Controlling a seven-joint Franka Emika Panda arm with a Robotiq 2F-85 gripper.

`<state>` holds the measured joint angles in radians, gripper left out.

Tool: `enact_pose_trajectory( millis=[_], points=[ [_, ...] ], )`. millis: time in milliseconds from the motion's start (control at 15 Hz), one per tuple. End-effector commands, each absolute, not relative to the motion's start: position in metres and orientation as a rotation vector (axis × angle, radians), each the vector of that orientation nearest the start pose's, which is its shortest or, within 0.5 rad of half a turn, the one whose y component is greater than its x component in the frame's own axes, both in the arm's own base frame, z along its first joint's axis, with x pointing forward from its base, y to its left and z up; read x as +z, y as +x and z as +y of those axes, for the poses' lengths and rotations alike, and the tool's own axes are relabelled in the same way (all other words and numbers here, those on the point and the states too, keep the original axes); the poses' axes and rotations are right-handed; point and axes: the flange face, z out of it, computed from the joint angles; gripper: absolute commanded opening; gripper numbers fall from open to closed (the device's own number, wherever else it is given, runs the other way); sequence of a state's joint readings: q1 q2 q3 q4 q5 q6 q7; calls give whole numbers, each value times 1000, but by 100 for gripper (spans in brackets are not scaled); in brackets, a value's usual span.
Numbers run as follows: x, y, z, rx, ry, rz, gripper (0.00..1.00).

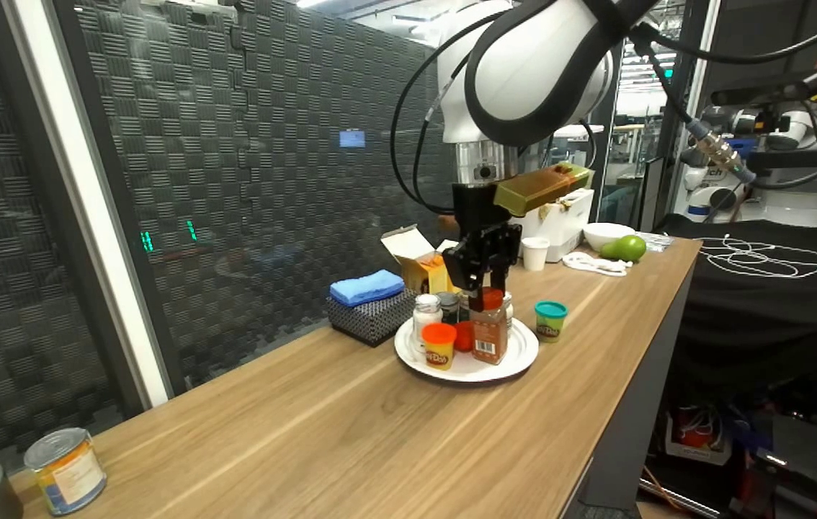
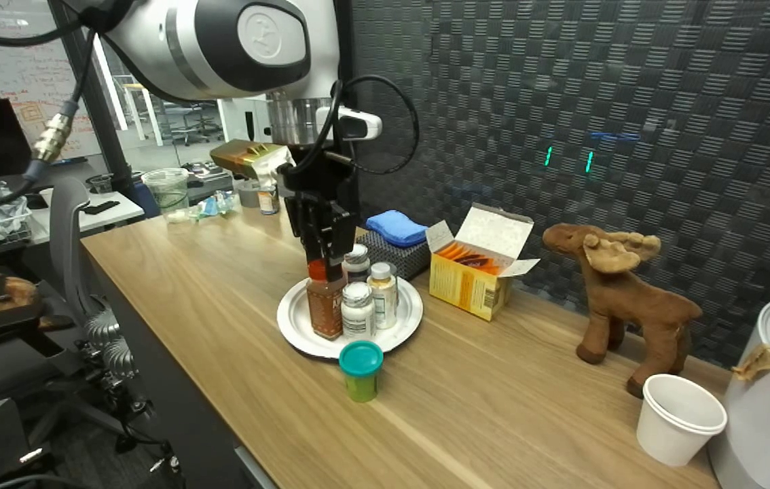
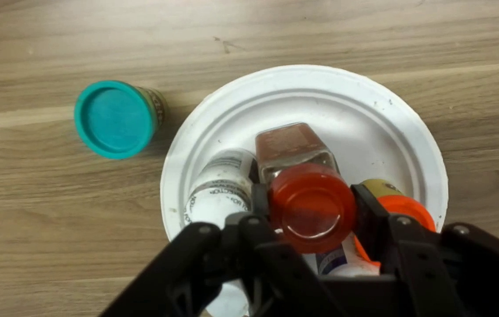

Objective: Put the bottles on the tray

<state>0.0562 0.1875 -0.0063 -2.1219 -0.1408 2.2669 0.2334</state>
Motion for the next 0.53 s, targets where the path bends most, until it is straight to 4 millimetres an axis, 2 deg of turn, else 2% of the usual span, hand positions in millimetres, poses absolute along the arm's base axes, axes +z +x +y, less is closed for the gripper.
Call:
enact_pose_trajectory(
  millis=[0, 67, 133, 200, 267, 467],
  points=[
    [321, 558, 17, 1, -3276, 169, 24],
    [320, 558, 17, 11, -3273, 160, 24],
    [320, 557, 17, 16, -3271, 158, 42],
    [319, 556, 16, 21, -3265, 156, 74],
    [319, 556, 16, 24, -3261, 154, 74],
    [316, 548, 12, 52, -3238, 163, 97]
  ],
)
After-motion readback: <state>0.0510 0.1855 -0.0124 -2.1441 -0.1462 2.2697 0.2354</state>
